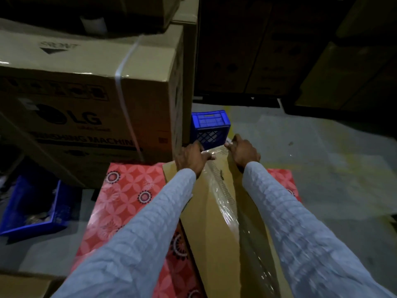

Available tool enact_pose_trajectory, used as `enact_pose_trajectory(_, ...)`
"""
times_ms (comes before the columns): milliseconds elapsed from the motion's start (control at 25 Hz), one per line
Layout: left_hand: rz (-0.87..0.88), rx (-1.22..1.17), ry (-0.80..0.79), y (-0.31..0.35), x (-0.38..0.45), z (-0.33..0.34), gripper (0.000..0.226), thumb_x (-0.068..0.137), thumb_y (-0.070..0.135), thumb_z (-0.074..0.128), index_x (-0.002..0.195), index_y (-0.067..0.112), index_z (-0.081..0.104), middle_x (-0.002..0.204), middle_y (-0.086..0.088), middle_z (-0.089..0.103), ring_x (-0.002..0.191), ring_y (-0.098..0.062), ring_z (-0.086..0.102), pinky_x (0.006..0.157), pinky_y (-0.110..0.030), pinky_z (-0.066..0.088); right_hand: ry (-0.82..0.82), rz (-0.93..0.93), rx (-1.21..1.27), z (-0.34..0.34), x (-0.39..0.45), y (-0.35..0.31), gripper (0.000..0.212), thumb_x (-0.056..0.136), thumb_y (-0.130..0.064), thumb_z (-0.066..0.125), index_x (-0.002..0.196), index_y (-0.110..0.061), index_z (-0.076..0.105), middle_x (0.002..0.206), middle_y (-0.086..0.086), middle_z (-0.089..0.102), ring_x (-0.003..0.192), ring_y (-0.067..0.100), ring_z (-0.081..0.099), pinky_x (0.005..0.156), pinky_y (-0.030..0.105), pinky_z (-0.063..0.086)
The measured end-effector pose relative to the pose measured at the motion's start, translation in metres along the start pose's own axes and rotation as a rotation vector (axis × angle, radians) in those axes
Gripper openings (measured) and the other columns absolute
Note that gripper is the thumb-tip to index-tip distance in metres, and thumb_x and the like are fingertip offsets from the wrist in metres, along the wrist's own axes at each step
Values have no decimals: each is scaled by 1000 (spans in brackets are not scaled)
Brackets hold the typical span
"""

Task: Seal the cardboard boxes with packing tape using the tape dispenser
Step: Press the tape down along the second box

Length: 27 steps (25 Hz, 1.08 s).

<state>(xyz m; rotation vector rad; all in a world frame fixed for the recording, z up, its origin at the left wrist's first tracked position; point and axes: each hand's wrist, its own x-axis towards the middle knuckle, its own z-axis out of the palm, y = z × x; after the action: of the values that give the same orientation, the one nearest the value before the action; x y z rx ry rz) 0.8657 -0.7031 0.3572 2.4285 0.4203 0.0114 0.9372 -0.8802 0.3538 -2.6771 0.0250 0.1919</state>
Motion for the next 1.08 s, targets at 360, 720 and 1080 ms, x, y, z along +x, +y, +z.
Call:
enact_pose_trajectory(360,238,-81,-137,3,40,13,18,95,46,52,106,34,62,114,5,69,103,-22,65,94,-46,54,155,-244,313,-5,16,42,7,94,-8,66,92,-6,72,98,11,66,92,26,58,84,38,48)
enact_pose_trajectory(720,196,-150,-226,4,39,-6,14,98,32,62,103,29,74,110,4,72,102,-17,66,83,-33,52,109,-53,419,-8,9,40,7,87,-12,72,86,-15,78,92,5,73,100,28,66,86,32,51)
enact_pose_trajectory(1080,135,-114,5,-16,30,-16,17,93,40,69,84,26,71,79,13,68,82,-13,66,90,-40,51,64,-45,472,-13,7,30,22,71,-38,90,69,-22,75,75,-8,74,81,17,71,77,39,61)
